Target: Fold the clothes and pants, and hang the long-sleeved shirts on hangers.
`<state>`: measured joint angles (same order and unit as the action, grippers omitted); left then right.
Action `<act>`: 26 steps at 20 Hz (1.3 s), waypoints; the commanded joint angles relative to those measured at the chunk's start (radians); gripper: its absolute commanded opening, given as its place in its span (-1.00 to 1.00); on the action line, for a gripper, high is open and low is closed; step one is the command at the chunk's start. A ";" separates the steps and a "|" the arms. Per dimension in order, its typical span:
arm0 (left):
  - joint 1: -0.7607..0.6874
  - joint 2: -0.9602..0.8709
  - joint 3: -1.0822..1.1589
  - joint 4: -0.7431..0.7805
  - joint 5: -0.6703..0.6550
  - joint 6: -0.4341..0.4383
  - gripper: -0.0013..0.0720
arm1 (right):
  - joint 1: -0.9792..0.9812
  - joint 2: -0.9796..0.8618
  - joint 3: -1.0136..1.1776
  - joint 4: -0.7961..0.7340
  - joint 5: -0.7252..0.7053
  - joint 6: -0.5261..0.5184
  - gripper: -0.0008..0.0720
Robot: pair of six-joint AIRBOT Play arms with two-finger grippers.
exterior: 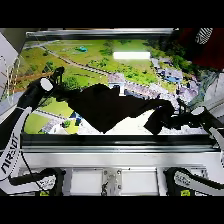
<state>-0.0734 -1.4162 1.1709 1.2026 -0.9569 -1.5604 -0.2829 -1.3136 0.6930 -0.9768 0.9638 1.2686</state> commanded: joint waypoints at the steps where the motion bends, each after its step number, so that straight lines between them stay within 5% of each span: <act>1: 0.012 0.108 0.103 0.005 0.007 0.001 -0.93 | 0.015 0.066 0.107 0.005 0.027 -0.035 -0.92; 5: 0.014 0.296 0.449 0.004 0.007 0.001 -0.93 | -0.046 0.292 0.457 0.002 0.053 -0.035 -0.92; 9: -0.028 0.480 0.678 0.002 0.027 0.001 -0.93 | -0.105 0.499 0.734 0.001 -0.088 -0.034 -0.92; 13: -0.090 0.628 0.722 0.003 0.126 0.001 -0.93 | -0.171 0.648 0.791 0.001 -0.220 -0.034 -0.92; 18: -0.109 0.647 0.722 0.010 0.165 -0.007 -0.93 | -0.221 0.690 0.791 0.002 -0.220 -0.011 -0.92; 22: -0.109 0.488 0.721 0.012 -0.040 -0.023 -0.93 | -0.220 0.625 0.791 0.002 -0.069 -0.003 -0.92; 26: -0.110 0.285 0.574 0.106 -0.337 -0.140 -0.93 | -0.213 0.431 0.790 0.001 0.134 -0.004 -0.92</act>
<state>-0.1825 -1.0122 1.8351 1.2591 -1.0824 -1.6356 -0.5007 -0.7704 1.4822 -0.9756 0.9520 1.2617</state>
